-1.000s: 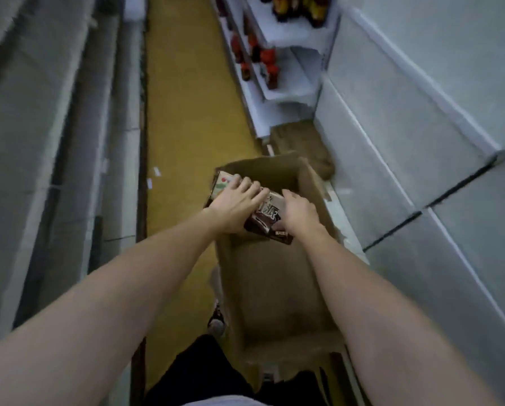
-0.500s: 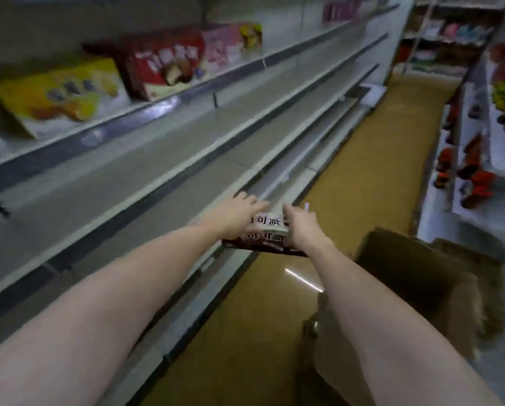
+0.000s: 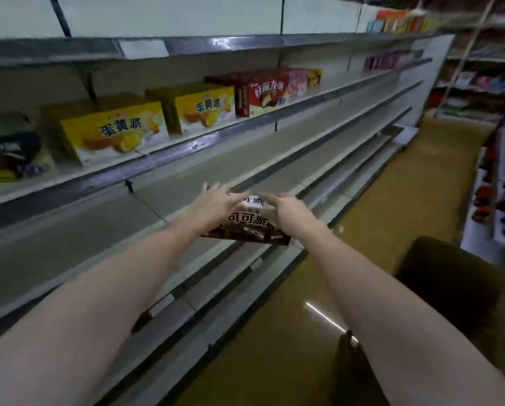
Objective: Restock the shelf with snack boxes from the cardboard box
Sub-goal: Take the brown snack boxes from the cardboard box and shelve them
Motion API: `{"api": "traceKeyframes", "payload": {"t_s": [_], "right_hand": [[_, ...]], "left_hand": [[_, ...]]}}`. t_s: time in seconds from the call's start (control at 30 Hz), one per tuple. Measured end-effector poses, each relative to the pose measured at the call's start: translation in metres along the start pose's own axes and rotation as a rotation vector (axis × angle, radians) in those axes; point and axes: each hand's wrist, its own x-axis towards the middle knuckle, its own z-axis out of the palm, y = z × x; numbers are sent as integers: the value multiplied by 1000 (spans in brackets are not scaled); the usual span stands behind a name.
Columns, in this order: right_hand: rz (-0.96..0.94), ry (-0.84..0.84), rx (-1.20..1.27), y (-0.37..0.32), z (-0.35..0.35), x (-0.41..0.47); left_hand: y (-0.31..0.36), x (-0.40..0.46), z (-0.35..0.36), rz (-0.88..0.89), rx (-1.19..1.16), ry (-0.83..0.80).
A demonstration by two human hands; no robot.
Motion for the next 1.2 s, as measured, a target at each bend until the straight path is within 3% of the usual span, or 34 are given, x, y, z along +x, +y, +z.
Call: {"api": "traceKeyframes", "payload": {"t_s": [0.3,0.43,0.7,1.0,1.2], "right_hand": [[-202,90,-221,-152,21,-75],[-299,131,-169,-217,23,-77],[-588,96,-56,-344,28,-71],[-972,140,-32,-497,45,-112],[-1104,120,28,-596,49,-162]], "left_hand": [[-70,-178,-39,-80,-13,24],[-107,-238,-71,-152,89,46],[-163,-351,-117,-483,182,12],[-180,-522,-145,-886,198,56],[-198,-625,-178,-1005,332,66]]}}
